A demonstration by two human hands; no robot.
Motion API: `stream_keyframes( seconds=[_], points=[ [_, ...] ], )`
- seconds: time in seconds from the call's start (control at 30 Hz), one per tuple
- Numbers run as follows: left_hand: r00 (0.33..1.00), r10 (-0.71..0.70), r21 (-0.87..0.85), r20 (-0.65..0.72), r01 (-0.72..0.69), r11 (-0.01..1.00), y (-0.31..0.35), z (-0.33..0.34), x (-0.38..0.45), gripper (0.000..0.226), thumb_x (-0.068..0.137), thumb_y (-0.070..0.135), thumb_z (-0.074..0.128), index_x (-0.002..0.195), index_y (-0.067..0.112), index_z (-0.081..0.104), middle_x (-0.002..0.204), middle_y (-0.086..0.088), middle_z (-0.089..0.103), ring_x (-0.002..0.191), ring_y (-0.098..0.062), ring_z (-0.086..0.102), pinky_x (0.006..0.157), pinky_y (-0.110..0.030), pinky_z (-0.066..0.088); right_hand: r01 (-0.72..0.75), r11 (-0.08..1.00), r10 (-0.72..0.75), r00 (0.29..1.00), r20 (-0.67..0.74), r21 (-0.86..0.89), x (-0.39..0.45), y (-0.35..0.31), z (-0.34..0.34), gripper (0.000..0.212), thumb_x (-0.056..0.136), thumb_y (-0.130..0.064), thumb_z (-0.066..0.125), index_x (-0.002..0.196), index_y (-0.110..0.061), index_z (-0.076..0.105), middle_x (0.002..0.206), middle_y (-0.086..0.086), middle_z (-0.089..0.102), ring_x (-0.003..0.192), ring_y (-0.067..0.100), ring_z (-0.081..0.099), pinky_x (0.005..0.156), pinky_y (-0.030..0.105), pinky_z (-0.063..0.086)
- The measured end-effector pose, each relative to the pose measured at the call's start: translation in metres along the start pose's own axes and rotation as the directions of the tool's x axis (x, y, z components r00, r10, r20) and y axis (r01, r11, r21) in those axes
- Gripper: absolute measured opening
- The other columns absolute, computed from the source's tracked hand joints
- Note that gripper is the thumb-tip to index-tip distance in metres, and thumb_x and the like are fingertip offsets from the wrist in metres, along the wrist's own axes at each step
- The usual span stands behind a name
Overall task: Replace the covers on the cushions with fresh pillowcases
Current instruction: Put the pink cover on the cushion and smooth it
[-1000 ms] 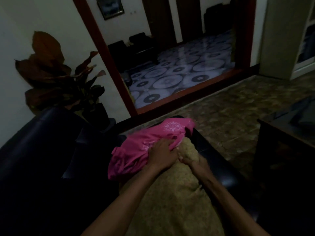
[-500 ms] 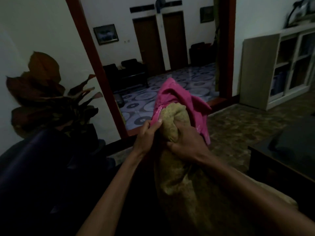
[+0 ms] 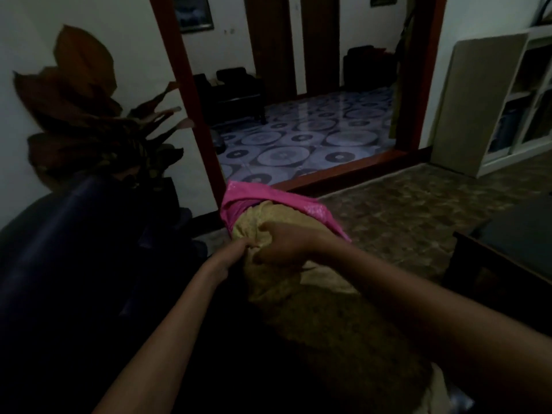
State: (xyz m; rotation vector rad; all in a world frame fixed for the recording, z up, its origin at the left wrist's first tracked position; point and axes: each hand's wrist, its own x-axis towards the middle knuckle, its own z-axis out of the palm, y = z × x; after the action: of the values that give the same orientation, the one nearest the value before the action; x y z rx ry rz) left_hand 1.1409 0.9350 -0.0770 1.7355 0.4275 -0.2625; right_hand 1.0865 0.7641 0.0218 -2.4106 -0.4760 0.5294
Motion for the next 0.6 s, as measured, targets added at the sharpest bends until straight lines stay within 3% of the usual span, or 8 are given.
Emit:
stream_keyframes(
  seconds=[0.03, 0.1, 0.2, 0.3, 0.37, 0.43, 0.5, 0.6],
  points=[
    [1.0, 0.012, 0.096, -0.007, -0.012, 0.995, 0.004, -0.003, -0.007, 0.039, 0.096, 0.013, 0.055, 0.133, 0.002, 0.059, 0.092, -0.011, 0.072, 0.078, -0.023, 0.064, 0.064, -0.025, 0.052, -0.012, 1.0, 0.012, 1.0, 0.02, 0.023, 0.001, -0.003, -0.001, 0.072, 0.096, -0.028, 0.065, 0.157, -0.012, 0.029, 0.138, 0.014, 0.052, 0.105, 0.027, 0.063, 0.084, 0.04, 0.061],
    [0.998, 0.032, 0.239, -0.054, -0.018, 0.971, 0.009, -0.008, -0.012, 0.036, 0.101, 0.007, 0.047, 0.135, -0.005, 0.054, 0.119, -0.02, 0.066, 0.099, -0.028, 0.063, 0.071, -0.024, 0.054, -0.056, 0.995, 0.052, 0.997, 0.061, 0.076, 0.003, -0.002, 0.0, 0.082, 0.095, -0.032, 0.067, 0.161, -0.023, 0.019, 0.141, 0.011, 0.052, 0.114, 0.029, 0.062, 0.091, 0.05, 0.058],
    [0.999, 0.014, 0.198, -0.029, -0.008, 0.98, 0.002, -0.019, -0.001, 0.044, 0.104, 0.022, 0.048, 0.142, 0.0, 0.048, 0.142, -0.02, 0.054, 0.128, -0.035, 0.054, 0.096, -0.037, 0.05, -0.051, 0.998, 0.052, 0.996, -0.071, 0.027, 0.02, 0.023, 0.012, 0.08, 0.094, -0.034, 0.068, 0.159, -0.023, 0.023, 0.141, 0.012, 0.052, 0.115, 0.03, 0.061, 0.094, 0.05, 0.057],
    [0.999, -0.054, 0.011, 0.008, 0.054, 0.999, -0.023, -0.032, 0.01, 0.053, 0.1, 0.044, 0.043, 0.14, 0.009, 0.051, 0.129, -0.023, 0.062, 0.107, -0.033, 0.065, 0.083, -0.038, 0.056, -0.132, 0.987, 0.109, 0.969, -0.222, -0.091, 0.037, 0.068, 0.035, 0.083, 0.091, -0.042, 0.069, 0.157, -0.015, 0.027, 0.156, 0.015, 0.039, 0.136, 0.034, 0.046, 0.11, 0.047, 0.043],
    [0.997, -0.076, -0.123, -0.003, 0.075, 0.99, -0.055, -0.041, 0.038, 0.079, 0.08, 0.058, 0.053, 0.141, 0.009, 0.051, 0.127, -0.021, 0.063, 0.101, -0.031, 0.067, 0.083, -0.04, 0.058, -0.302, 0.947, 0.265, 0.927, -0.264, -0.11, 0.044, 0.101, 0.052, 0.097, 0.086, -0.06, 0.067, 0.16, -0.019, 0.018, 0.162, 0.021, 0.023, 0.146, 0.042, 0.029, 0.117, 0.051, 0.033],
    [0.994, -0.078, -0.2, -0.075, 0.062, 0.978, -0.079, -0.04, 0.048, 0.115, 0.056, 0.067, 0.06, 0.154, 0.014, 0.031, 0.146, -0.013, 0.048, 0.114, -0.03, 0.061, 0.087, -0.043, 0.057, -0.449, 0.893, 0.438, 0.862, -0.254, 0.017, 0.046, 0.128, 0.068, 0.124, 0.07, -0.084, 0.065, 0.161, -0.024, 0.008, 0.165, 0.022, 0.011, 0.149, 0.047, 0.017, 0.12, 0.058, 0.025],
    [0.99, -0.056, -0.2, -0.133, 0.028, 0.979, -0.087, -0.033, 0.037, 0.109, 0.07, 0.06, 0.061, 0.156, 0.012, 0.016, 0.149, -0.008, 0.036, 0.125, -0.028, 0.051, 0.097, -0.042, 0.05, -0.482, 0.835, 0.536, 0.821, -0.198, 0.266, 0.041, 0.146, 0.082, 0.146, 0.048, -0.098, 0.063, 0.161, -0.023, 0.009, 0.165, 0.019, 0.018, 0.148, 0.043, 0.025, 0.117, 0.056, 0.03],
    [0.991, -0.067, -0.154, -0.119, 0.049, 0.987, -0.099, -0.031, 0.038, 0.097, 0.076, 0.052, 0.06, 0.153, 0.011, 0.017, 0.143, -0.008, 0.04, 0.12, -0.028, 0.052, 0.096, -0.042, 0.051, -0.408, 0.79, 0.529, 0.831, -0.174, 0.457, 0.035, 0.157, 0.09, 0.124, 0.065, -0.083, 0.071, 0.157, -0.015, 0.023, 0.156, 0.014, 0.038, 0.137, 0.035, 0.045, 0.107, 0.045, 0.044]
  ],
)
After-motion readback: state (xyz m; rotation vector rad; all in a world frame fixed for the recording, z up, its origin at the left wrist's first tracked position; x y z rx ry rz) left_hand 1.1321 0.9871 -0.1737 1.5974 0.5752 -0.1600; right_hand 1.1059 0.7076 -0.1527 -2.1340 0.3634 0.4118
